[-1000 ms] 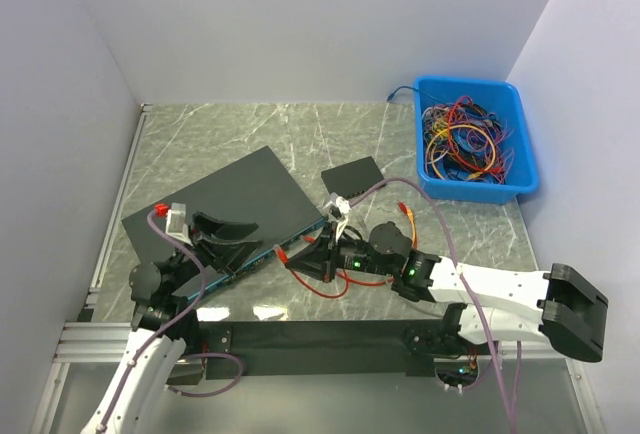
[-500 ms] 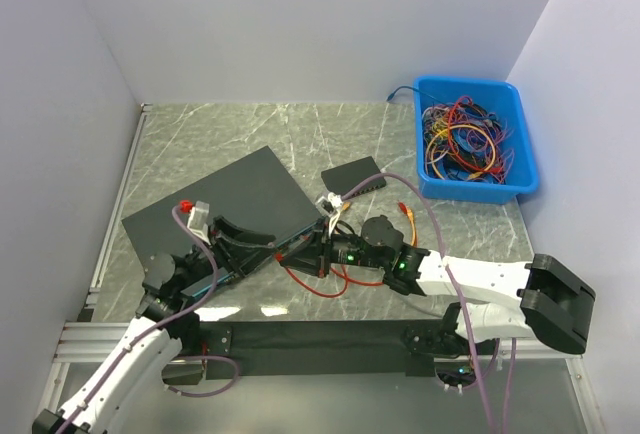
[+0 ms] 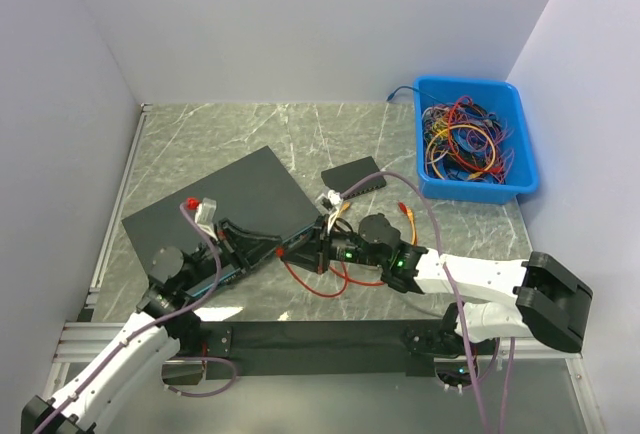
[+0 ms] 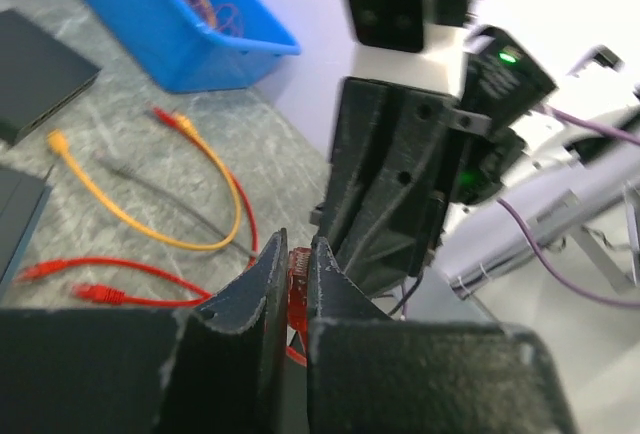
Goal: Insert the plug into the switch port
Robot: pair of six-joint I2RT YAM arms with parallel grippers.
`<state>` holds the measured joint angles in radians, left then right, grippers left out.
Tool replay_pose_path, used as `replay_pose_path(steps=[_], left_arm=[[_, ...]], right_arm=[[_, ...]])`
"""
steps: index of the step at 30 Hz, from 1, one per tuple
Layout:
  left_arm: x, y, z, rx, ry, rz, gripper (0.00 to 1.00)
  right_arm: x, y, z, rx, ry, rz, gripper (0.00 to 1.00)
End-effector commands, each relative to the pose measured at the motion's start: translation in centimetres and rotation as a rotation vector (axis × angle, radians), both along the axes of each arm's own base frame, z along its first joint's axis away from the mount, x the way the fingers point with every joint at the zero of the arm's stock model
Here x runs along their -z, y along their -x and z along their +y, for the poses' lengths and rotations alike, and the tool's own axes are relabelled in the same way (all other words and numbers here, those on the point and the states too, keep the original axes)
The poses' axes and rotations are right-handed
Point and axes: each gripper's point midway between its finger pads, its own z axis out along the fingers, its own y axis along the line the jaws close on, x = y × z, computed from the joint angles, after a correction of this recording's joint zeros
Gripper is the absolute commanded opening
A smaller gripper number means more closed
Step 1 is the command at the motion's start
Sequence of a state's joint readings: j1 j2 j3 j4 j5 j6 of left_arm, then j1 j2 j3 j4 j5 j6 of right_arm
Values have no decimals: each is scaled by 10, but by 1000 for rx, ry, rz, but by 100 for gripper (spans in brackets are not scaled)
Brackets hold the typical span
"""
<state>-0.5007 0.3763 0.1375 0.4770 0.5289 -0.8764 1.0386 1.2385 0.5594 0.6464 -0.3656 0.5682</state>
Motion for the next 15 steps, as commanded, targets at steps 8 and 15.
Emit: replay_pose_path(steps=[8,15], left_arm=[[12,-59,31,-372,-31,382,0],[12,-63,28,-374,-28,441,1]], right_arm=[[-39,-43,-11,212,132,-157,70],[-39,-54,-6,276,224,-202,60]])
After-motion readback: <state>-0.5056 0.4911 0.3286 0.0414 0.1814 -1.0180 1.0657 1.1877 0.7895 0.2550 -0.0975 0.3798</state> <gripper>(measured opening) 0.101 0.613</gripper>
